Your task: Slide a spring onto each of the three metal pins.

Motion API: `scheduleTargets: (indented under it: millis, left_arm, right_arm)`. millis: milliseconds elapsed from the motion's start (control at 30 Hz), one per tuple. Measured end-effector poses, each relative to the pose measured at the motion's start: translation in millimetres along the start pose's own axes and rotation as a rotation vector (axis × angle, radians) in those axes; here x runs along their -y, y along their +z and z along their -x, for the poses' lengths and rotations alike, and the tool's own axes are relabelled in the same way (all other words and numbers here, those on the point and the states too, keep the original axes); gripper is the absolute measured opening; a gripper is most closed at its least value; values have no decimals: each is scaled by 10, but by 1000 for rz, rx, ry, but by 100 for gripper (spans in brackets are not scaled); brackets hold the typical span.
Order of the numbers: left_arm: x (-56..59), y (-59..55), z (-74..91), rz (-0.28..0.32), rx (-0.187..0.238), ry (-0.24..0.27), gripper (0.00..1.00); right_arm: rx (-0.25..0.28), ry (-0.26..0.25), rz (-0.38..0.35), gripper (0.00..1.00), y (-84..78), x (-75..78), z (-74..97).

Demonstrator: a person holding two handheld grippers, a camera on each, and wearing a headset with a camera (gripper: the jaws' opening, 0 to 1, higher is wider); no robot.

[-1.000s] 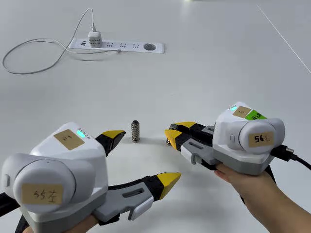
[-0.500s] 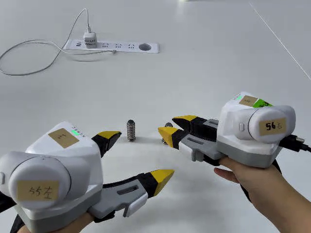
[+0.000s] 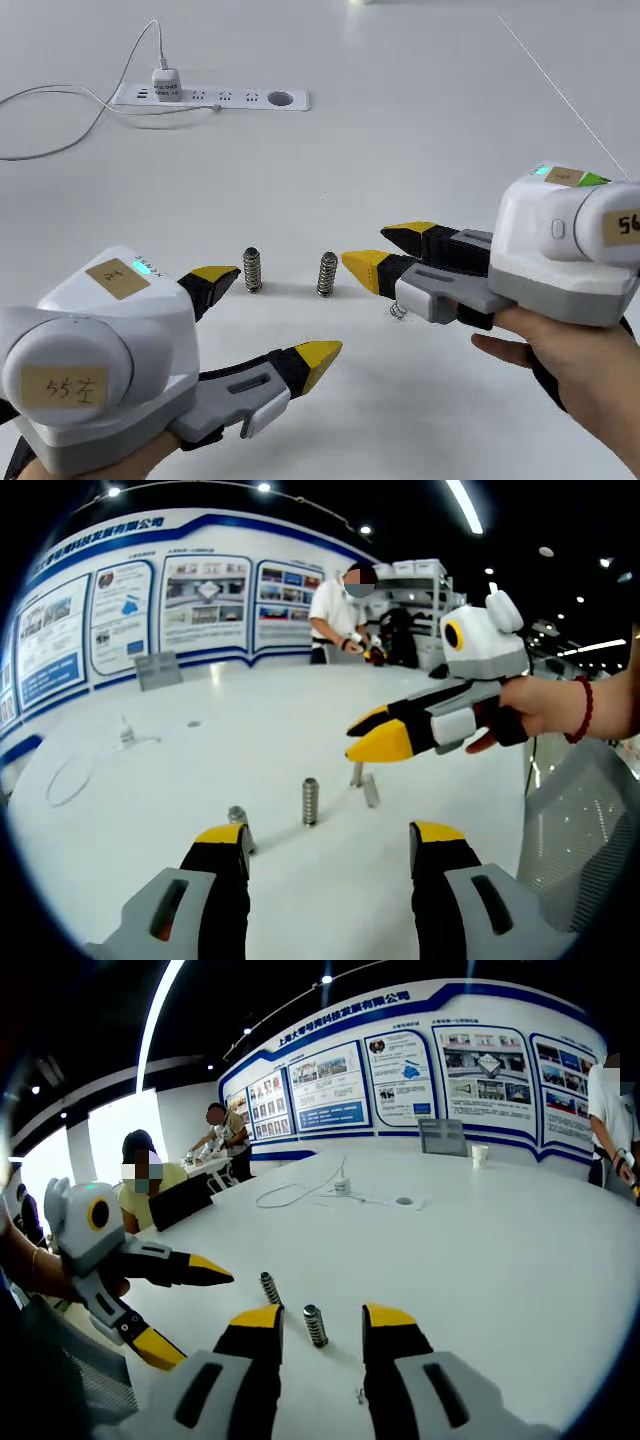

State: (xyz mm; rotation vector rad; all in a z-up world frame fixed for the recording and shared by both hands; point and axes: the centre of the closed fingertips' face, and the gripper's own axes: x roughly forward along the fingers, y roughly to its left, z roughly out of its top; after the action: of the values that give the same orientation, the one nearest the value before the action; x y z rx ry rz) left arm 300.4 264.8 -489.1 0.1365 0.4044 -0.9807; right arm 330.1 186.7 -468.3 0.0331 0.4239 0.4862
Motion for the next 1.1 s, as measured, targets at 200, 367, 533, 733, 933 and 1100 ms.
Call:
scheduleTargets:
  millis: [200,367,533,733,933,1100]
  left_arm:
    - [79,-11,-78,-32,-19,-31,64]
    - [158,-20,-158,-52,-27,-54,63]
    - [235,-32,-236,-61,-36,-79,60]
    - [279,-68,-363,-61,-51,-89,55]
    - [340,-90,-481,-65,-61,-113,50]
    - [412,-148,-596,-90,-77,-136,43]
  right_arm:
    - [-8,-17,-3,38,-13,84,142]
    - [-34,-31,-8,42,-94,152,261]
    - [-40,-37,-9,43,-137,204,389]
    - [-67,-34,-2,45,-219,257,502]
    - [-74,-30,-5,46,-269,281,609]
    - [-80,-27,-1,46,-307,310,691]
